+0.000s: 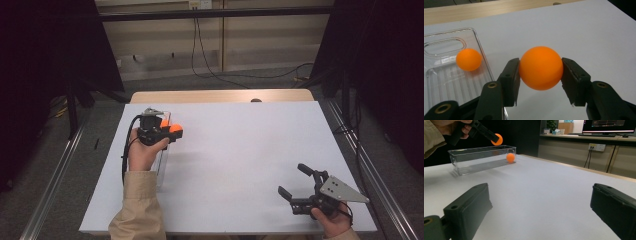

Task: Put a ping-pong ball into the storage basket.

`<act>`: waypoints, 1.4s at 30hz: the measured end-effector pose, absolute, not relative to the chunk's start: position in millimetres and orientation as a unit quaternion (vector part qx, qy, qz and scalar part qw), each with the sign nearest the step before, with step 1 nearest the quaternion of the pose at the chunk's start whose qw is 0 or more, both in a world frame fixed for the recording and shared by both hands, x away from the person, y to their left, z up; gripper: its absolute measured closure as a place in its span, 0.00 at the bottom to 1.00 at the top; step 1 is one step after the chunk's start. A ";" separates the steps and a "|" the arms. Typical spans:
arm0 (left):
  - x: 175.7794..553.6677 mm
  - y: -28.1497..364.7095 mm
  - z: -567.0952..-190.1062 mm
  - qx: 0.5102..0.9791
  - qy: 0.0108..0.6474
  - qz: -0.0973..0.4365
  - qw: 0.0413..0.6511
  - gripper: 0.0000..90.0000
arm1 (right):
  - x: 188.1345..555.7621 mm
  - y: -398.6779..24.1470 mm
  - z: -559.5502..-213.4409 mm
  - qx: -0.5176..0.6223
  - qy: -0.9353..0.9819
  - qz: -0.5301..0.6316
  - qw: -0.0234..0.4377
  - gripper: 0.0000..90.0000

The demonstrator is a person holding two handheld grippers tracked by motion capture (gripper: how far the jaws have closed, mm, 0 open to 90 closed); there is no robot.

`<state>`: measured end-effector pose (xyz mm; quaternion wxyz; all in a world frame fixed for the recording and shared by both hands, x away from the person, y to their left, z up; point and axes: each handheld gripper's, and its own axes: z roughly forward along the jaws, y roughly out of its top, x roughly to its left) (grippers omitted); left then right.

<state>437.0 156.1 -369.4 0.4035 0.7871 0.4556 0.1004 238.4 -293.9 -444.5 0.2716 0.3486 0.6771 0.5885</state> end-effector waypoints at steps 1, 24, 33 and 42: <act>437.0 156.6 -369.5 0.787 0.455 0.101 0.404 0.56 | 238.4 -293.9 -444.5 0.349 0.677 0.588 0.272 0.03; 434.7 168.3 -367.8 0.782 0.464 0.116 0.399 0.56 | 238.4 -293.7 -444.4 0.347 0.677 0.589 0.271 0.03; 434.2 173.8 -367.9 0.779 0.468 0.120 0.399 0.56 | 238.5 -293.7 -444.3 0.348 0.677 0.589 0.271 0.03; 433.8 179.0 -367.8 0.776 0.473 0.123 0.398 0.56 | 238.5 -293.4 -444.3 0.347 0.677 0.589 0.271 0.03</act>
